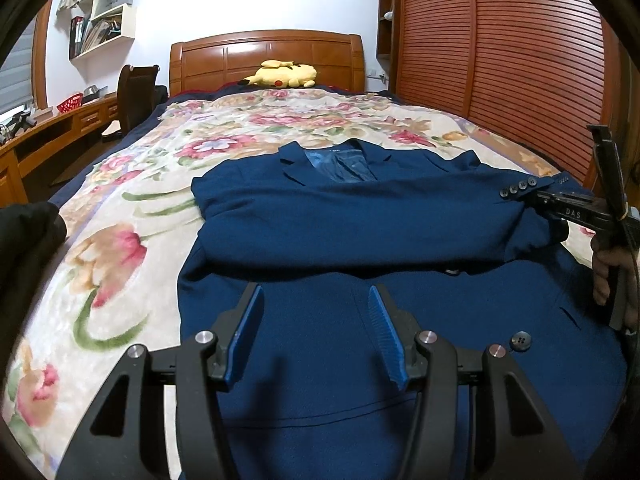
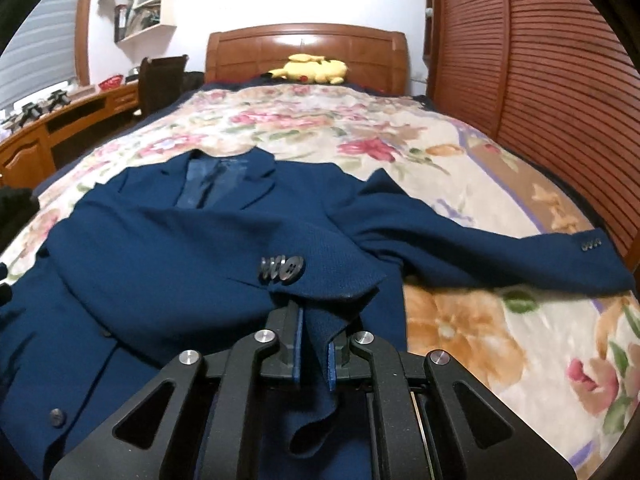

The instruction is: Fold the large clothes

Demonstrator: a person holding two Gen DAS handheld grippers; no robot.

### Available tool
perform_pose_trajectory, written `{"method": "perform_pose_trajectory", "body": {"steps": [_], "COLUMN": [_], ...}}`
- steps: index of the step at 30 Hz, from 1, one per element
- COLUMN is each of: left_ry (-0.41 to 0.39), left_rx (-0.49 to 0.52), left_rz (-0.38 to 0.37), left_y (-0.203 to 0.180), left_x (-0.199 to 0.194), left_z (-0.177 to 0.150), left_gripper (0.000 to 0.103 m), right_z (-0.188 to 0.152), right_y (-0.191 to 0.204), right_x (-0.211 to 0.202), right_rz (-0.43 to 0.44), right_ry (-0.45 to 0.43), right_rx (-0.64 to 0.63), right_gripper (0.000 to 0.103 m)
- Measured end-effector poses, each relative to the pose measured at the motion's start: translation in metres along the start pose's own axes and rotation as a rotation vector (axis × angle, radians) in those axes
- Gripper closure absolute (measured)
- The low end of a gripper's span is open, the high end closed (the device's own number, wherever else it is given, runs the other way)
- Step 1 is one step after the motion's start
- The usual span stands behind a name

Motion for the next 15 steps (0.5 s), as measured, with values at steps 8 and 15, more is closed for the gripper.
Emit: {"method": "perform_pose_trajectory", "body": {"steps": [8, 15], "left_ry": [-0.003, -0.007], "left_rx": [0.008, 0.018], "left_rz": [0.001, 0.004], "left_y": [-0.001, -0.003], "left_x": [-0.001, -0.002], "left_z": [0.000, 0.001], "left_gripper": [0.049, 0.049], "right_z": [0.002, -0.016], "right_y": [0.001, 0.017], "right_x": [-0.009, 0.015], "right_rz": [0.007, 0.113], "right_ry": [-0.014, 0.122], "right_rx": [-0.023, -0.068], "right_gripper": [0.045, 0.045]}}
Point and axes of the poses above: each gripper's, at about its wrist camera, not at the fingertips, and x roughly the way its jaws point, y to its left, z to its top, the point moved 3 cm from there along x, roughly the way its jaws point
